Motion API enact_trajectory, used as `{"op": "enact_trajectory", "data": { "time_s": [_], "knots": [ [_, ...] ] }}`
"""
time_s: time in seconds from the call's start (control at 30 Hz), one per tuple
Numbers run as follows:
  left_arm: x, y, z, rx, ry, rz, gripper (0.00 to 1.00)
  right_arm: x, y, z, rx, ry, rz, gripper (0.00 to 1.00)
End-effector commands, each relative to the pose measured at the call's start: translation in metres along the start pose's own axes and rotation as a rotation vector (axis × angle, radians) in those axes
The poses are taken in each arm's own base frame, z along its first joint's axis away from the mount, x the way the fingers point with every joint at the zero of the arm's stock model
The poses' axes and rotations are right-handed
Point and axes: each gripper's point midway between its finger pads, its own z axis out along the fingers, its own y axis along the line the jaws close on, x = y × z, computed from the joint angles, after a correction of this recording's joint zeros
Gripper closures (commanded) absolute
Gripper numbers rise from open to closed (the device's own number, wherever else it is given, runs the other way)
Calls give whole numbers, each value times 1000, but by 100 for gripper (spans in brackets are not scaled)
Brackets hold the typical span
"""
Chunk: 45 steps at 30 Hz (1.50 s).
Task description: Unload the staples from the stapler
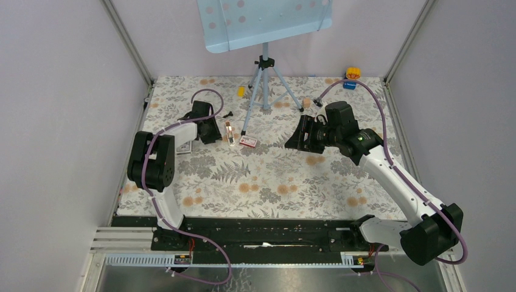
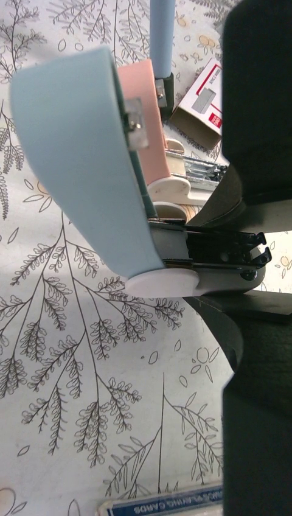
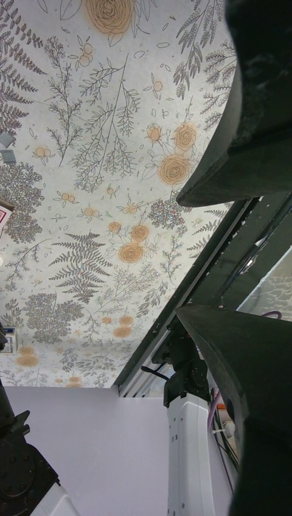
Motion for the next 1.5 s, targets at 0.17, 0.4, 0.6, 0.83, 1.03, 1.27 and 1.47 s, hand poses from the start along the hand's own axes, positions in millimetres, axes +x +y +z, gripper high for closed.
{"op": "enact_trajectory", "data": {
  "time_s": [0.17,0.4,0.6,0.83,1.03,1.27,1.47],
  "knots": [
    [7,11,10,-50,69,48,92,-3,-3,-2,9,-13,-21,32],
    [19,18,18,-74,127,59,74,-3,-4,-3,10,-12,-26,32],
    [22,25,17,-104,130,59,60,-4,-4,-4,9,-14,-27,32],
    [24,27,17,-113,131,53,50,-4,-4,-3,8,-13,-26,32],
    [21,27,13,-114,114,48,47,-4,-4,-3,6,-13,-27,32],
    [12,32,5,-153,77,56,45,-3,-5,-2,4,-12,-28,32],
    [8,27,7,-141,80,57,51,-3,-5,-3,3,-12,-30,32]
  ]
}}
